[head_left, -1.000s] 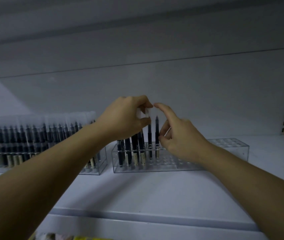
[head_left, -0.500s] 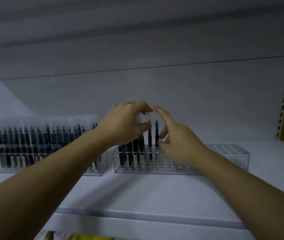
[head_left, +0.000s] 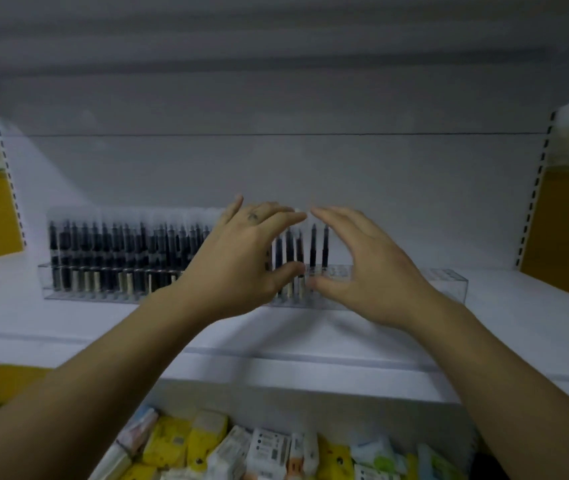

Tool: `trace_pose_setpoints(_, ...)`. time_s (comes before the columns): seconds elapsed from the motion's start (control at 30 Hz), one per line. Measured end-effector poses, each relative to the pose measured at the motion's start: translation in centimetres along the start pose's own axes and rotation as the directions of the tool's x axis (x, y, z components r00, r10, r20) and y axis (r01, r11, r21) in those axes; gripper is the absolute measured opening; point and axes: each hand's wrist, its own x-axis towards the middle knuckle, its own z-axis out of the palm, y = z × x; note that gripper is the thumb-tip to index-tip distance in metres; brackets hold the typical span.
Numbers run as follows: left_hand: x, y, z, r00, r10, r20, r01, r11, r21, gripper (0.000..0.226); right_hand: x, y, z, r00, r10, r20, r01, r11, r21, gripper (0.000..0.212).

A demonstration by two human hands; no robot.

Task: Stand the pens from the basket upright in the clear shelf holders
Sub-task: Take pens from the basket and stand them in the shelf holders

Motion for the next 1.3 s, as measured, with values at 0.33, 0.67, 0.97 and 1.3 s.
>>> trace_pose_setpoints(0.33, -15.5, 1.6, 1.2, 0.992, -0.128, -0.009, 0.126, 0.984, -0.127, 0.059, -11.2, -7.6, 5.8, 0.998, -0.048, -0.029, 0.051, 0.988, 0.145, 0.069)
trace_pose_setpoints(0.67, -30.7, 3.1, 10.8, 0.841, -0.402, 0.362, 0.494, 0.844, -0.210, 0.061, -24.3, -7.4, 19.8, 0.894, 0.151, 0.423, -0.257, 0.944, 0.206, 0.069)
trace_pose_setpoints(0.97, -39.0, 4.9, 22.0, 0.484, -0.529, 0.697, 0.786, 0.612, -0.081, 0.068, -32.0, -4.2, 30.1, 0.576, 0.233, 0.783, -0.422, 0.906, 0.041, 0.073)
trace_pose_setpoints(1.3, -52.3, 10.3, 28.2, -0.128, -0.385, 0.914, 0.934, 0.263, 0.242, 0.032, -39.7, -4.2, 35.7, 0.158, 0.230, 0.960, -0.541, 0.834, -0.111, 0.049)
